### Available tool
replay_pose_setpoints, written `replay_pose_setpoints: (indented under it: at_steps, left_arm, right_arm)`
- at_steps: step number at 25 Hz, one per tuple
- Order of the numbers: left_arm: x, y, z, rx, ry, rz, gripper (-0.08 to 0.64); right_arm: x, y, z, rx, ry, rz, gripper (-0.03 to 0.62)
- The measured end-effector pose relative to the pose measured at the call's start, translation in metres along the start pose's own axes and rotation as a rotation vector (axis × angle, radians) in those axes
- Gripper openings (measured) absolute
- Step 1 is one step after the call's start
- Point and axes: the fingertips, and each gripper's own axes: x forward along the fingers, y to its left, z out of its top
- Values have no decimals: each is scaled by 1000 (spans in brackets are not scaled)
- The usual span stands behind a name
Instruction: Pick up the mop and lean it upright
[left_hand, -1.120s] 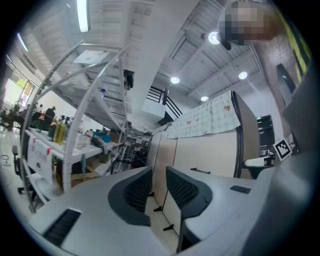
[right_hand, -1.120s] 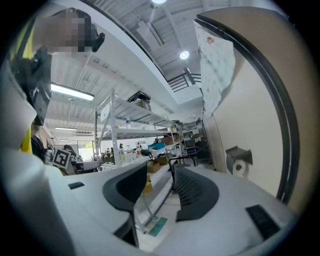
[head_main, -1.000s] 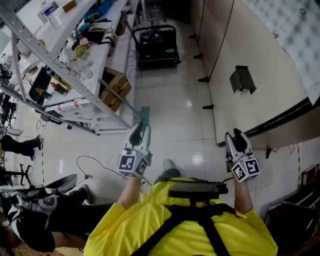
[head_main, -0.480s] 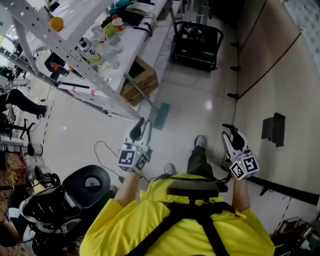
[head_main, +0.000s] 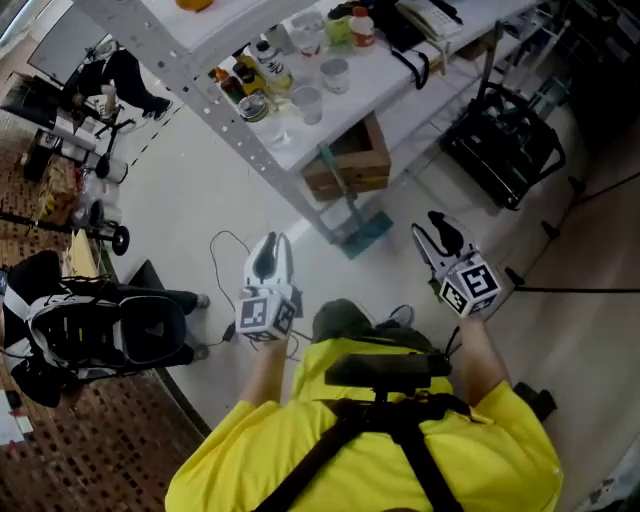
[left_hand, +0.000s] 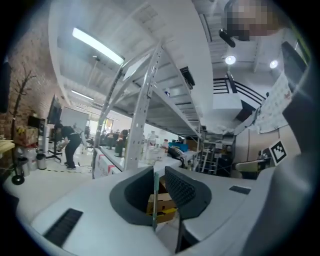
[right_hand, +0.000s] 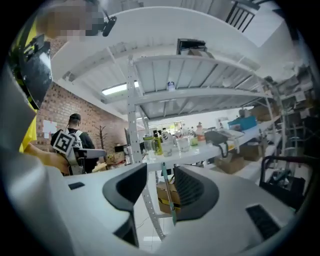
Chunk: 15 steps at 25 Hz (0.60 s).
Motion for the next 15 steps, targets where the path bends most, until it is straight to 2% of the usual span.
replay_pose_setpoints:
  at_steps: [3, 6, 10, 15]
  left_arm:
    - [-7, 11, -12, -21, 17, 102, 72]
    - [-8, 27, -27, -45, 44, 171, 69]
    - [0, 44, -33, -72, 68, 204, 69]
    - [13, 70, -25, -72, 59, 247, 69]
  right_arm:
    - [74, -9, -19, -16, 76, 99, 178]
    - [150, -9, -39, -54, 120, 165, 178]
    - [247, -6, -73, -153, 195, 200, 178]
    - [320, -5, -108, -171, 278, 207, 192]
